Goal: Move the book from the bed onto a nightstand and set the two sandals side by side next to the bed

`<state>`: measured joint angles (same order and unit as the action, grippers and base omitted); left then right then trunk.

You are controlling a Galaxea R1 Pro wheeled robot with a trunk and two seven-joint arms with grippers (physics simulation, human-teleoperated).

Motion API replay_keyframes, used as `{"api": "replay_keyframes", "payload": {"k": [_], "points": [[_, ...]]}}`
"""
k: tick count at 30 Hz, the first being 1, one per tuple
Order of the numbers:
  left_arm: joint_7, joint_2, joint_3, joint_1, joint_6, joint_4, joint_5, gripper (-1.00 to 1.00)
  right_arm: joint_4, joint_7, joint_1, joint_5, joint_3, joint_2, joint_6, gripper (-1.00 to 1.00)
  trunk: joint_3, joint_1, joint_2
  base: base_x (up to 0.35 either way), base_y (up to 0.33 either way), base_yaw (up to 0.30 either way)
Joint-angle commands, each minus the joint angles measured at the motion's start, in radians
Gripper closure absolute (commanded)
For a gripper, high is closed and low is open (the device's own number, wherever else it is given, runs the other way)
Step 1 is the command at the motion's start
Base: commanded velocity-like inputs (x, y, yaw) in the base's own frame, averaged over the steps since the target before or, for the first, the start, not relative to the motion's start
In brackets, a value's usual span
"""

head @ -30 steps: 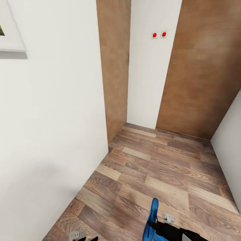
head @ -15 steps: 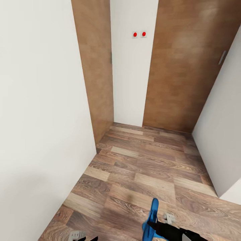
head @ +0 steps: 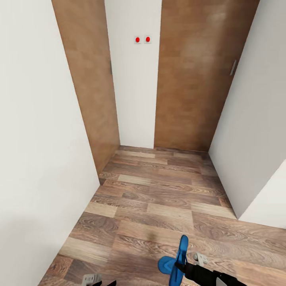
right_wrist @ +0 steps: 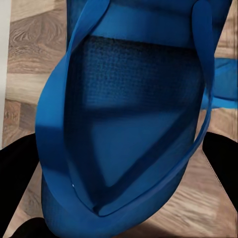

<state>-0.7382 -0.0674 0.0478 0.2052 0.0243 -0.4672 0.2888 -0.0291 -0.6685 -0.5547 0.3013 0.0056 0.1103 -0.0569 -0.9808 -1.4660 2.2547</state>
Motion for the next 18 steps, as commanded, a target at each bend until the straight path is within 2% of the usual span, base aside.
{"api": "replay_keyframes", "payload": {"k": [1, 18], "points": [[-0.004, 0.0, 0.001, 0.0, 0.002, 0.001, 0.003, -1.0, 0.0, -0.003, -0.001, 0.007, 0.001, 0.0, -0.006, 1.0, -0.001, 0.0, 0.0, 0.0, 0.0, -0.275], [-0.004, 0.0, 0.001, 0.0, 0.002, 0.001, 0.004, -1.0, 0.0, -0.003, -0.001, 0.007, 0.001, 0.0, -0.006, 1.0, -0.008, 0.0, 0.0, 0.0, 0.0, -0.275]]}}
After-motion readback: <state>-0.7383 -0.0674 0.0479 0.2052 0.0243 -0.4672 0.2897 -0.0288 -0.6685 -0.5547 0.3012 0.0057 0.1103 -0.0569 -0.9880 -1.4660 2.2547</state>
